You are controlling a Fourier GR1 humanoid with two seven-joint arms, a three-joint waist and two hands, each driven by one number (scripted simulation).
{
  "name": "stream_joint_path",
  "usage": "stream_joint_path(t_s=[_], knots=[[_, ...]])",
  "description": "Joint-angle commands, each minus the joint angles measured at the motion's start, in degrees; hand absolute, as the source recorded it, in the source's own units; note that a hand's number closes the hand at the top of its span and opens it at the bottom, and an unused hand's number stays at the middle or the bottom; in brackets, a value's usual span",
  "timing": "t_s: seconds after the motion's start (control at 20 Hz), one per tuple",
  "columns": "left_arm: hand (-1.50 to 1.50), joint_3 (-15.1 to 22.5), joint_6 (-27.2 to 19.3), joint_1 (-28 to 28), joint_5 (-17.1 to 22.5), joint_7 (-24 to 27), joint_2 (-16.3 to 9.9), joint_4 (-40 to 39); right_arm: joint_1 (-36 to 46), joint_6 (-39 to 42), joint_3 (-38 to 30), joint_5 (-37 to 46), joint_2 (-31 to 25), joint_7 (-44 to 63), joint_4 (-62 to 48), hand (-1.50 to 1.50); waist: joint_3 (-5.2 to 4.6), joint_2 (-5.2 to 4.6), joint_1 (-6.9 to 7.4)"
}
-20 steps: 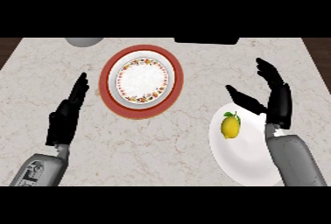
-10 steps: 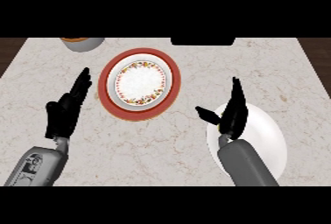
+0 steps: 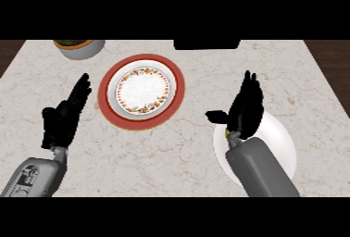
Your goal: Pick the lemon from the plate and place it in the plate
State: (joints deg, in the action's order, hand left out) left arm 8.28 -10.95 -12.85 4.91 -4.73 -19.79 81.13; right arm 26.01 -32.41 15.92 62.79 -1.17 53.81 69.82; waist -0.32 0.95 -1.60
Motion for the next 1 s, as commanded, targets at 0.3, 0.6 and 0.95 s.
stream_joint_path(t_s=[0.3, 0.6, 0.95], knots=[[0.00, -0.22, 0.82, -0.59, 0.07, 0.19, 0.96, -0.52, 5.29, 32.88, -1.71, -3.48, 1.15, 22.38, 10.81, -1.50, 0.20, -0.50, 0.51], [0.00, -0.78, 1.01, -2.77, -0.64, -0.40, 1.12, -1.19, 3.09, 41.14, -5.80, -6.75, 0.84, 24.16, 17.21, -1.50, 0.26, -0.65, 0.46], [0.00, 0.02, -1.20, -4.06, -3.16, -0.40, 3.86, -2.63, 1.45, 42.76, -8.32, -8.46, 1.16, 21.99, 13.48, -1.50, 0.29, -0.93, 0.96]])
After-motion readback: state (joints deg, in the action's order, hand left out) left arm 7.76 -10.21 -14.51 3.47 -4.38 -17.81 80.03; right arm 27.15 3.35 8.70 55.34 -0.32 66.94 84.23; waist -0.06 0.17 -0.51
